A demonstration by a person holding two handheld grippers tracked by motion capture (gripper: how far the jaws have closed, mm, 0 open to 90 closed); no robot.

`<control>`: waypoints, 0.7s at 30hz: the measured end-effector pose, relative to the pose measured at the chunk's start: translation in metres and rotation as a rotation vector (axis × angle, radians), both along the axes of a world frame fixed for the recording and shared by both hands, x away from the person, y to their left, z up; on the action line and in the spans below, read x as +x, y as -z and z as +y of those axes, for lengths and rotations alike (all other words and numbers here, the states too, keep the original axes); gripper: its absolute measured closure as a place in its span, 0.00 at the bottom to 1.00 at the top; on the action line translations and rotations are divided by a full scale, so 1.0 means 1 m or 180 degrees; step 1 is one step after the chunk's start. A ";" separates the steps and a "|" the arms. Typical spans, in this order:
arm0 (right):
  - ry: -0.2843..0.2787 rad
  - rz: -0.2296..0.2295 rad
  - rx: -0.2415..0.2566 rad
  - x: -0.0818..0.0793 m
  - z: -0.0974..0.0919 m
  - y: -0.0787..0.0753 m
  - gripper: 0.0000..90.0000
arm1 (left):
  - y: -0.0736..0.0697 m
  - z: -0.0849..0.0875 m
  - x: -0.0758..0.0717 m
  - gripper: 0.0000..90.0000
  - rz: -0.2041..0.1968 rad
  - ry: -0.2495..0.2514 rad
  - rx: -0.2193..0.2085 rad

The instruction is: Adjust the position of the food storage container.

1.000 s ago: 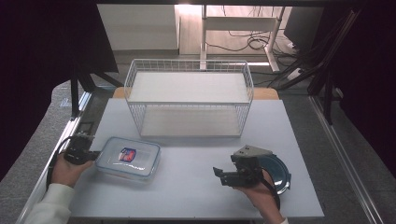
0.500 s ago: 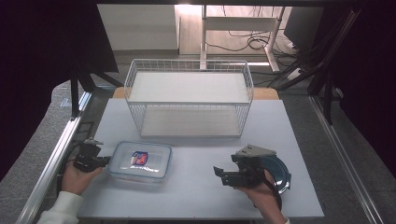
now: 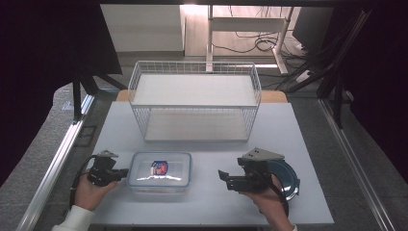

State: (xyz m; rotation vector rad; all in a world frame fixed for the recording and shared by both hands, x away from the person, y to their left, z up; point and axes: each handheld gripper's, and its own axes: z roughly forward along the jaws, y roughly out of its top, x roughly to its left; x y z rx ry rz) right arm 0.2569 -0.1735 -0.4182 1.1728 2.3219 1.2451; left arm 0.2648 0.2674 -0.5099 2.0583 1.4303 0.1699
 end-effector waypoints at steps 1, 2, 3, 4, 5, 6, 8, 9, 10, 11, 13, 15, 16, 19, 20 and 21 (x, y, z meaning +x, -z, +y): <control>0.0000 0.0000 0.0000 0.000 0.000 0.000 0.22 | 0.000 0.000 0.000 1.00 0.0000 0.0000 0.0000; 0.0030 -0.0001 0.0001 -0.001 0.001 -0.001 0.22 | -0.001 -0.002 -0.001 1.00 -0.0014 0.0027 0.0002; 0.0025 -0.0003 0.0001 -0.001 0.001 -0.002 0.22 | -0.001 -0.003 0.000 1.00 -0.0016 0.0035 0.0006; 0.0020 -0.0010 -0.0005 -0.001 0.001 -0.002 0.22 | -0.001 -0.003 0.000 1.00 -0.0011 0.0030 -0.0010; 0.0025 -0.0009 -0.0008 -0.002 0.002 -0.002 0.21 | 0.000 -0.003 0.000 1.00 -0.0008 0.0025 -0.0023; 0.0026 -0.0010 -0.0008 -0.002 0.001 -0.003 0.21 | 0.000 -0.003 0.000 1.00 -0.0010 0.0020 -0.0031; 0.0037 -0.0021 -0.0001 -0.003 0.001 -0.003 0.21 | 0.000 -0.003 -0.001 1.00 -0.0007 0.0006 -0.0050; 0.0050 -0.0053 -0.0001 -0.003 0.001 -0.003 0.21 | 0.001 -0.004 -0.002 1.00 -0.0009 0.0003 -0.0071; 0.0072 -0.0092 -0.0001 -0.004 0.001 -0.004 0.21 | 0.001 -0.005 -0.002 1.00 -0.0007 0.0013 -0.0069; 0.0091 -0.0113 -0.0001 -0.005 0.001 -0.005 0.21 | 0.002 -0.006 -0.003 1.00 -0.0011 0.0026 -0.0078; 0.0088 -0.0139 0.0003 -0.006 0.000 -0.007 0.21 | 0.002 -0.010 -0.003 1.00 -0.0007 0.0054 -0.0087; 0.0087 -0.0145 0.0010 -0.006 0.000 -0.010 0.21 | 0.002 -0.013 -0.003 1.00 0.0000 0.0074 -0.0099; 0.0088 -0.0147 0.0012 -0.006 -0.001 -0.010 0.21 | 0.002 -0.014 -0.003 1.00 -0.0003 0.0093 -0.0093; 0.0064 -0.0151 0.0024 -0.007 0.000 -0.010 0.21 | 0.001 -0.019 -0.001 1.00 -0.0046 0.0094 -0.0050; 0.0051 -0.0150 0.0042 -0.007 0.000 -0.010 0.21 | 0.000 -0.019 -0.001 1.00 -0.0071 0.0090 -0.0007; 0.0051 -0.0150 0.0042 -0.007 0.000 -0.010 0.21 | 0.000 -0.019 -0.001 1.00 -0.0071 0.0090 -0.0007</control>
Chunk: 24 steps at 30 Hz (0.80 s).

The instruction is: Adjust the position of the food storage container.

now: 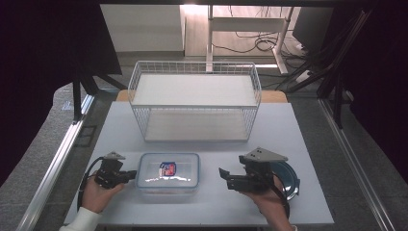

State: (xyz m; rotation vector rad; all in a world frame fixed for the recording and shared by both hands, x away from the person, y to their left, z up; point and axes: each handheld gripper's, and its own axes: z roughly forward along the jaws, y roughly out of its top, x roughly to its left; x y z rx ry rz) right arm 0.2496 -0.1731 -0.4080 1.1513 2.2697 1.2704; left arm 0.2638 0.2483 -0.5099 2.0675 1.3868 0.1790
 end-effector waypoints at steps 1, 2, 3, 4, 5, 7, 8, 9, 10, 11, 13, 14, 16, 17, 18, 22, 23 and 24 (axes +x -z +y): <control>-0.0063 -0.0017 0.0077 -0.002 0.002 -0.003 0.20 | -0.009 0.003 -0.001 1.00 -0.0133 -0.0082 0.0107; -0.0083 -0.0003 0.0112 -0.002 0.003 -0.004 0.20 | -0.017 0.006 -0.002 1.00 -0.0217 -0.0149 0.0136; -0.0114 -0.0009 0.0145 -0.003 0.005 -0.006 0.20 | -0.022 0.007 -0.003 1.00 -0.0280 -0.0179 0.0121; -0.0133 -0.0014 0.0145 -0.003 0.007 -0.006 0.19 | -0.030 0.007 -0.006 1.00 -0.0394 -0.0190 0.0099; -0.0154 -0.0021 0.0143 -0.003 0.011 -0.006 0.19 | -0.035 0.006 -0.009 1.00 -0.0455 -0.0184 0.0086; -0.0174 -0.0009 0.0149 -0.003 0.017 -0.005 0.19 | -0.041 0.003 -0.012 0.84 -0.0521 -0.0165 0.0091; -0.0174 -0.0009 0.0149 -0.003 0.017 -0.005 0.19 | -0.047 -0.002 -0.016 0.84 -0.0556 -0.0148 0.0099; -0.0191 0.0035 0.0161 -0.001 0.023 -0.003 0.19 | -0.054 -0.009 -0.021 0.59 -0.0605 -0.0136 0.0105; -0.0192 0.0040 0.0161 0.001 0.025 -0.003 0.19 | -0.056 -0.010 -0.022 0.53 -0.0623 -0.0157 0.0073; -0.0193 0.0055 0.0165 0.002 0.026 -0.003 0.19 | -0.059 -0.011 -0.024 0.45 -0.0652 -0.0177 -0.0001; -0.0209 0.0069 0.0170 0.005 0.028 -0.003 0.19 | -0.064 -0.012 -0.027 0.38 -0.0702 -0.0167 -0.0183; -0.0231 0.0063 0.0171 0.007 0.028 -0.003 0.19 | -0.066 -0.013 -0.027 0.38 -0.0706 -0.0144 -0.0208; -0.0251 0.0079 0.0193 0.009 0.028 -0.002 0.19 | -0.071 -0.015 -0.025 0.35 -0.0726 -0.0093 -0.0224; -0.0243 0.0112 0.0195 0.012 0.028 -0.001 0.19 | -0.072 -0.015 -0.025 0.33 -0.0726 -0.0089 -0.0229; -0.0248 0.0120 0.0184 0.013 0.027 0.000 0.19 | -0.074 -0.014 -0.025 0.31 -0.0733 -0.0098 -0.0242; -0.0185 0.0184 0.0194 0.019 0.024 0.005 0.19 | -0.075 -0.010 -0.027 0.27 -0.0731 -0.0152 -0.0323; -0.0157 0.0200 0.0202 0.023 0.026 0.007 0.19 | -0.072 -0.009 -0.026 0.27 -0.0664 -0.0185 -0.0345; -0.0159 0.0212 0.0215 0.024 0.028 0.007 0.19 | -0.070 -0.009 -0.024 0.27 -0.0633 -0.0197 -0.0367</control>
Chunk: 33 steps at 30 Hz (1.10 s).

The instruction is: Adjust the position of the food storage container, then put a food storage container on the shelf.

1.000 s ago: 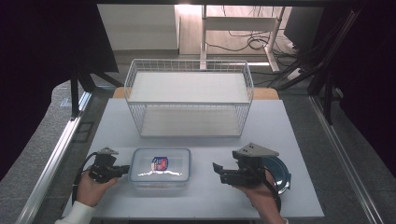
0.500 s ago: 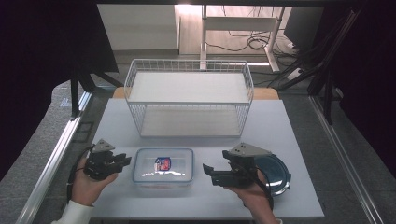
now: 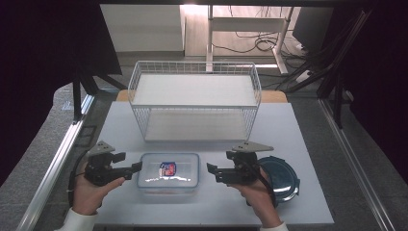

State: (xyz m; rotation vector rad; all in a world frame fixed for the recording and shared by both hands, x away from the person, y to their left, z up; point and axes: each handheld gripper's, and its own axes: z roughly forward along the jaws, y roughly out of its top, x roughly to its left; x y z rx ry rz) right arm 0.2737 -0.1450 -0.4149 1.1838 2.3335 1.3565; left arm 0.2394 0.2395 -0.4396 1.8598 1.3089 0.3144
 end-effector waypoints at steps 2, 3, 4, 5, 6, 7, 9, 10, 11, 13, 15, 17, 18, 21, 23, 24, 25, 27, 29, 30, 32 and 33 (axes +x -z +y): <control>-0.0011 0.0028 -0.0014 0.004 0.007 0.003 0.19 | 0.001 0.000 0.001 0.25 0.0005 0.0001 -0.0006; -0.0006 0.0030 -0.0004 0.005 0.009 0.003 0.19 | 0.001 0.000 0.001 0.24 0.0006 0.0000 -0.0017; -0.0020 0.0040 0.0007 0.005 0.012 0.003 0.19 | 0.000 0.000 0.000 0.23 0.0003 -0.0007 -0.0040; -0.0053 0.0039 -0.0013 0.006 0.016 0.003 0.19 | 0.000 0.001 0.000 0.22 0.0001 -0.0010 -0.0053; -0.0057 0.0033 -0.0014 0.005 0.017 0.003 0.19 | 0.000 0.002 0.000 0.21 0.0001 -0.0014 -0.0081; -0.0058 0.0033 0.0009 0.005 0.018 0.002 0.19 | 0.000 0.002 0.000 0.21 -0.0003 -0.0019 -0.0100; -0.0068 0.0040 0.0043 0.005 0.018 0.001 0.19 | -0.001 0.004 0.000 0.20 -0.0009 -0.0029 -0.0156; -0.0065 0.0029 0.0057 0.005 0.017 0.000 0.19 | -0.001 0.005 0.000 0.20 -0.0012 -0.0036 -0.0198; -0.0066 0.0030 0.0076 0.006 0.015 -0.001 0.19 | -0.001 0.006 -0.001 0.20 -0.0012 -0.0042 -0.0220; -0.0072 0.0032 0.0095 0.006 0.014 -0.001 0.19 | -0.001 0.006 -0.002 0.20 -0.0046 -0.0094 -0.0246; -0.0097 0.0057 0.0121 0.005 0.013 0.001 0.19 | 0.001 0.007 -0.003 0.20 -0.0050 -0.0115 -0.0261; -0.0127 0.0076 0.0134 0.005 0.015 0.002 0.19 | 0.003 0.009 -0.002 0.20 -0.0017 -0.0113 -0.0350; -0.0145 0.0078 0.0126 0.005 0.016 0.002 0.19 | 0.004 0.010 -0.002 0.20 0.0009 -0.0118 -0.0396; -0.0195 0.0138 0.0106 0.006 0.022 0.006 0.18 | 0.007 0.011 0.000 0.20 0.0061 -0.0134 -0.0440; -0.0212 0.0239 0.0114 0.008 0.026 0.012 0.18 | 0.012 0.015 0.002 0.19 0.0122 -0.0136 -0.0591; -0.0217 0.0262 0.0117 0.009 0.027 0.014 0.18 | 0.013 0.015 0.003 0.19 0.0141 -0.0153 -0.0654; -0.0213 0.0304 0.0129 0.010 0.029 0.017 0.18 | 0.014 0.016 0.003 0.18 0.0149 -0.0167 -0.0689; -0.0213 0.0360 0.0151 0.012 0.031 0.020 0.18 | 0.016 0.015 0.004 0.18 0.0171 -0.0161 -0.0700; -0.0214 0.0417 0.0142 0.014 0.034 0.025 0.17 | 0.019 0.014 0.006 0.18 0.0211 -0.0134 -0.0703; -0.0208 0.0430 0.0141 0.014 0.035 0.026 0.17 | 0.021 0.014 0.008 0.17 0.0251 -0.0110 -0.0745; -0.0195 0.0484 0.0167 0.016 0.036 0.029 0.16 | 0.026 0.014 0.011 0.16 0.0310 -0.0081 -0.0773; -0.0169 0.0522 0.0199 0.018 0.036 0.032 0.16 | 0.028 0.014 0.012 0.16 0.0335 -0.0075 -0.0779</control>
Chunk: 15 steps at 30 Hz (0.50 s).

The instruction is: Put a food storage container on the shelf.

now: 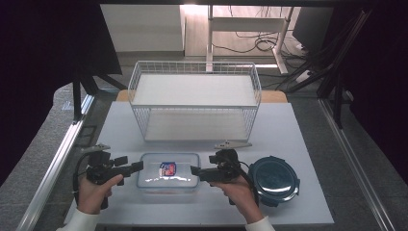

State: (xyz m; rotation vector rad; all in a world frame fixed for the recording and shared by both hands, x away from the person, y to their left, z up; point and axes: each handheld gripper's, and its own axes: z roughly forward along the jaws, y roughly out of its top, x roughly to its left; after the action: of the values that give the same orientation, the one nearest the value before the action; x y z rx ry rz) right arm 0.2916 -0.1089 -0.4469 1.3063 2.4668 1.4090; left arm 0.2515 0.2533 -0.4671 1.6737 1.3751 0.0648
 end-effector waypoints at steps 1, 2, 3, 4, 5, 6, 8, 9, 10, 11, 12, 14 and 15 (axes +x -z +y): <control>0.0008 0.0033 0.0010 0.001 0.000 0.002 0.16 | 0.002 0.000 0.002 0.15 0.0034 0.0020 -0.0026; 0.0021 0.0080 0.0022 0.002 0.001 0.005 0.16 | 0.005 0.001 0.003 0.14 0.0088 0.0048 -0.0093; 0.0021 0.0080 0.0022 0.002 0.001 0.005 0.16 | 0.005 0.001 0.003 0.13 0.0088 0.0048 -0.0093; 0.0042 0.0189 0.0040 0.004 0.003 0.013 0.15 | 0.009 0.002 0.005 0.12 0.0141 0.0062 -0.0132; 0.0037 0.0235 0.0044 0.005 0.004 0.016 0.15 | 0.010 0.001 0.005 0.12 0.0156 0.0063 -0.0121; 0.0031 0.0285 0.0047 0.006 0.006 0.020 0.15 | 0.012 0.002 0.006 0.11 0.0173 0.0076 -0.0120; 0.0037 0.0363 0.0039 0.007 0.009 0.027 0.13 | 0.015 0.002 0.008 0.10 0.0203 0.0096 -0.0164; 0.0036 0.0392 0.0038 0.007 0.009 0.029 0.13 | 0.017 0.002 0.009 0.10 0.0221 0.0113 -0.0166; 0.0024 0.0407 0.0041 0.008 0.010 0.031 0.13 | 0.019 0.001 0.010 0.09 0.0242 0.0109 -0.0169; 0.0014 0.0438 0.0052 0.008 0.011 0.033 0.13 | 0.021 0.001 0.011 0.09 0.0268 0.0115 -0.0172; 0.0005 0.0475 0.0066 0.009 0.011 0.036 0.13 | 0.023 0.001 0.011 0.09 0.0285 0.0124 -0.0183; 0.0013 0.0521 0.0081 0.011 0.010 0.040 0.13 | 0.027 0.000 0.013 0.08 0.0336 0.0144 -0.0222; 0.0028 0.0566 0.0090 0.012 0.010 0.042 0.12 | 0.028 0.000 0.014 0.08 0.0367 0.0149 -0.0244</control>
State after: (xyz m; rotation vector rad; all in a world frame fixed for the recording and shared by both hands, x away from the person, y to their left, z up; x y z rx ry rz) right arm 0.3037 -0.0987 -0.4892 1.5087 2.5541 1.3877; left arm 0.2651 0.2534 -0.4956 1.6661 1.4052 -0.1116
